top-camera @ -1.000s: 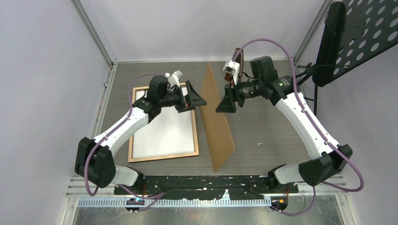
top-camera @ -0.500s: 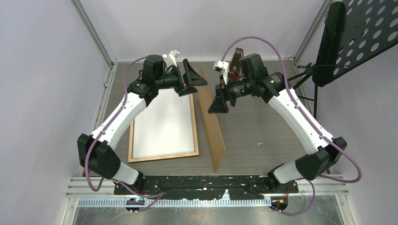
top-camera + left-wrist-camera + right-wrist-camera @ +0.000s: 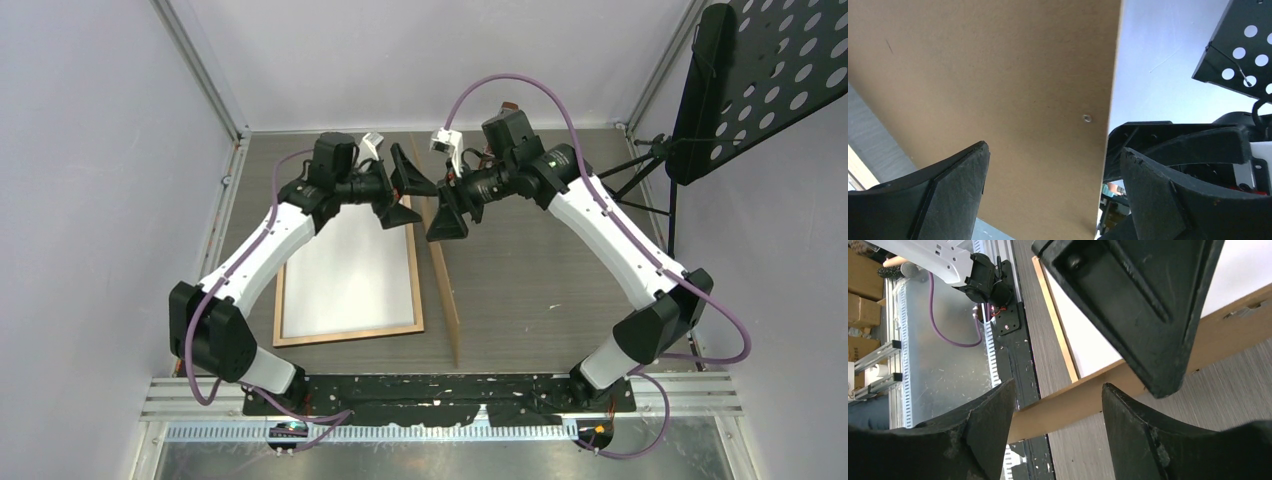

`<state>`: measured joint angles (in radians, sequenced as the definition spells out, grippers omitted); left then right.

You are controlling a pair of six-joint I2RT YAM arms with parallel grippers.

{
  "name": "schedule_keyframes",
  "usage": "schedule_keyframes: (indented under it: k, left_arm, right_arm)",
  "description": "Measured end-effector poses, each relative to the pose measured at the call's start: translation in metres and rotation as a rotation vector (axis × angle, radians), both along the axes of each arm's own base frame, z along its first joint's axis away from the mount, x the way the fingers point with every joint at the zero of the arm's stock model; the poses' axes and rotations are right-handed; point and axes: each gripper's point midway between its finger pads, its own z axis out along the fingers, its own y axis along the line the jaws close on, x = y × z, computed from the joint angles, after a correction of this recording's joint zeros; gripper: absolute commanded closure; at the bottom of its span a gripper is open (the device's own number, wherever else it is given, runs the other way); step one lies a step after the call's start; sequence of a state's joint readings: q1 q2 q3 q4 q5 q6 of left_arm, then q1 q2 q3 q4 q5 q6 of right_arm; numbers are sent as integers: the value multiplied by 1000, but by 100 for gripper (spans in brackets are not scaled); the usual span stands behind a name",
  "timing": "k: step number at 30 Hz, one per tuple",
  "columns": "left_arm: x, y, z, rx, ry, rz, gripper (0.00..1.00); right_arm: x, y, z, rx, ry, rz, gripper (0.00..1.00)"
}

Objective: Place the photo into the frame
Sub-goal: Turn over the photo frame item at the center of the board.

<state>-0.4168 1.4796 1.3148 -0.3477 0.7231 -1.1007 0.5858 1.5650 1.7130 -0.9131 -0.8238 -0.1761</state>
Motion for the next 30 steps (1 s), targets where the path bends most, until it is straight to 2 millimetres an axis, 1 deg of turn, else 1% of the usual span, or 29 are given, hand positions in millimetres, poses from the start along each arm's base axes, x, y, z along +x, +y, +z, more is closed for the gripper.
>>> schedule_keyframes:
  k: [2, 5, 8, 13, 18, 24, 28, 30]
  left_arm:
    - [-5, 1, -6, 3, 31, 0, 1]
    - [-11, 4, -7, 2, 49, 3, 1]
    - [-16, 7, -2, -4, 43, 6, 1]
    - [-24, 10, 12, -24, 10, -3, 1]
    - [-26, 12, 11, -17, 9, -10, 1]
    - [-27, 15, 9, -6, 8, -12, 7]
    - [-28, 23, 9, 4, 3, 0, 10]
    - [-28, 27, 8, 11, -1, 5, 13]
  right_arm:
    - [0, 4, -3, -5, 6, 8, 30]
    - [-1, 8, -4, -6, 14, 19, 29]
    - [-2, 10, -3, -7, 17, 26, 29]
    - [1, 15, -3, -4, 20, 33, 28]
    - [3, 17, -3, -2, 20, 36, 27]
    - [3, 22, 4, 25, 14, 64, 25]
    - [0, 24, 12, 52, 5, 92, 24]
    - [0, 24, 14, 55, -3, 99, 24]
